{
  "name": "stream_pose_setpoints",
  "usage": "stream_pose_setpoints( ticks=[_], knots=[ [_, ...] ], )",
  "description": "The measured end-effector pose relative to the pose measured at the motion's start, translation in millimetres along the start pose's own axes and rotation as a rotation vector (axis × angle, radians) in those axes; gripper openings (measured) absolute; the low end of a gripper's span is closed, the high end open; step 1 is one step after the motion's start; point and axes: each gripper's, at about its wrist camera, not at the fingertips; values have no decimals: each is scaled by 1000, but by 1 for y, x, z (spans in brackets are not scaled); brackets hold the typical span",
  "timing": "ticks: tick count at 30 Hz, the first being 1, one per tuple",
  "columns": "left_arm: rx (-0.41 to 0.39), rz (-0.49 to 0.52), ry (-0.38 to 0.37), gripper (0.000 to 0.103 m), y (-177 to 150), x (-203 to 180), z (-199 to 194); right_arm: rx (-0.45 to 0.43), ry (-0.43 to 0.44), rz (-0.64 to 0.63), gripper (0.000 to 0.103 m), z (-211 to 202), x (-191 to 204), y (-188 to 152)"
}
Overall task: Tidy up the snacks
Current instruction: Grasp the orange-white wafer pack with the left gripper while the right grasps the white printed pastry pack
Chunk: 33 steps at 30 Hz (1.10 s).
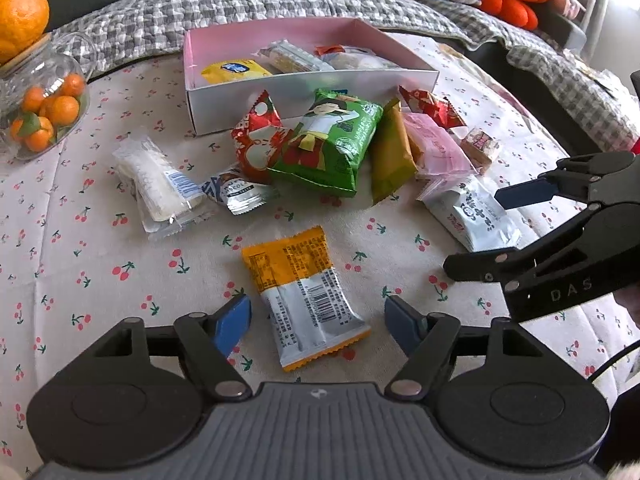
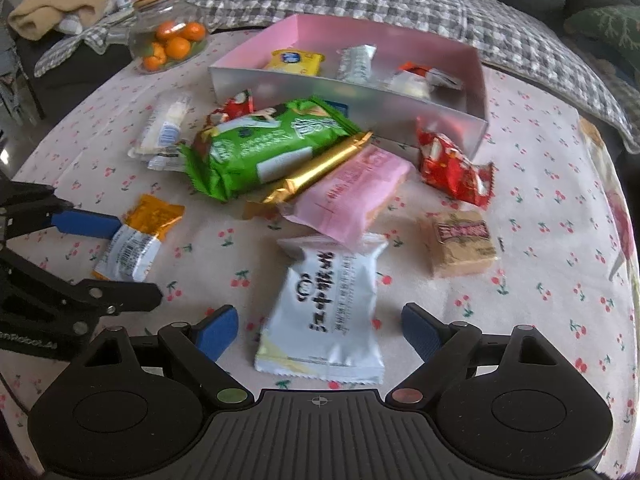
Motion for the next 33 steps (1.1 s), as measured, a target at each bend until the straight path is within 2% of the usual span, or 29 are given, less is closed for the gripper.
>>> stream_pose_setpoints(
  ticks=[5,7,8,9,20,33],
  knots=[
    [-4,-12,17,53,0,2,-2,-10,10,-11,74,-3,4,-1],
    [-6,-14,20,46,1,3,-3,-17,13,-13,62,-4,5,-1],
    [-6,-14,21,39,1,3,-3,-20,14,-14,60,-5,5,-1],
    [-6,-15,22,38,1,3,-3,-18,15,-15,58,-6,6,-1],
    [-18,-14,1,36,3,1,-11,-8,46,5,56,-14,3,-5],
    [-72,-19,-32,36,8,1,-30,-69,88,44,56,-46,-5,-4]
  ],
)
Point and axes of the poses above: each gripper's, at about its wrist camera, not at the fingertips, and z roughly the way its jaws point, x to its left, y to its top, and after that the axes turned 13 degrees about x, right-handed
